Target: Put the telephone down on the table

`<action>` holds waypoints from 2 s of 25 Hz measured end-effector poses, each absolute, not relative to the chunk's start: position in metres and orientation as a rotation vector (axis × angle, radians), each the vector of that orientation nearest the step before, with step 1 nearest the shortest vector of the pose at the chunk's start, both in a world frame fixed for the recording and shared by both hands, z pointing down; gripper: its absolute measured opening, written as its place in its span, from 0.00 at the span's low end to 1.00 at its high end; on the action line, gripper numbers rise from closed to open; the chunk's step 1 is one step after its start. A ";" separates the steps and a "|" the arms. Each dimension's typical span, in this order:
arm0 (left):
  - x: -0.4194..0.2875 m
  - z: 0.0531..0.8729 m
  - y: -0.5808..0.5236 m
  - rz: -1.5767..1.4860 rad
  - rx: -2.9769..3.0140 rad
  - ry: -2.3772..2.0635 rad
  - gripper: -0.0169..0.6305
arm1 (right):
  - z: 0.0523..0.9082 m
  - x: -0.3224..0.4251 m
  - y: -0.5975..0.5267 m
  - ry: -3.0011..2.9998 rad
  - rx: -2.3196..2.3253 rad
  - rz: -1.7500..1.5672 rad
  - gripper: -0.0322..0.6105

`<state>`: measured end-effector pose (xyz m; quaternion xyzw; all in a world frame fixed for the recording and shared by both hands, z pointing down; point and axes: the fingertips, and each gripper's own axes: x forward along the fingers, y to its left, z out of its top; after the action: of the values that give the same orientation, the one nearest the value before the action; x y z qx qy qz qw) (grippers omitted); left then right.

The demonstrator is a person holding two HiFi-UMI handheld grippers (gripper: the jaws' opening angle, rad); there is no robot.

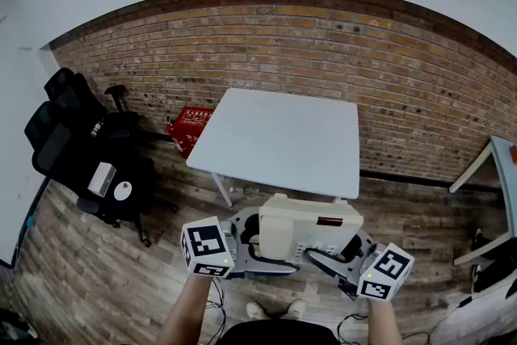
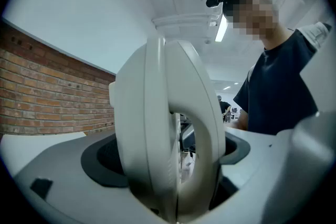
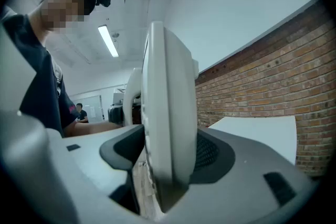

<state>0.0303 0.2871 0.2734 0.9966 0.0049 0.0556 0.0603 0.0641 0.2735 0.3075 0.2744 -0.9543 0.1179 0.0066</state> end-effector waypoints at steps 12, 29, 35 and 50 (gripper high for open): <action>0.045 0.278 0.285 0.174 3.008 -0.016 0.77 | 0.312 0.079 0.271 -2.998 0.840 0.384 0.46; 0.081 0.293 0.275 0.195 2.990 -0.101 0.77 | 0.327 0.114 0.259 -3.015 0.753 0.409 0.46; 0.083 0.296 0.272 0.207 2.982 -0.137 0.77 | 0.330 0.115 0.255 -3.021 0.714 0.420 0.46; 0.067 0.301 0.232 0.217 2.970 -0.153 0.77 | 0.335 0.098 0.216 -3.024 0.692 0.439 0.46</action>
<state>0.0667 0.2324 0.3010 0.9929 -0.0511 0.0725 0.0796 0.0983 0.2155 0.3349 0.2210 -0.9651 0.1402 0.0044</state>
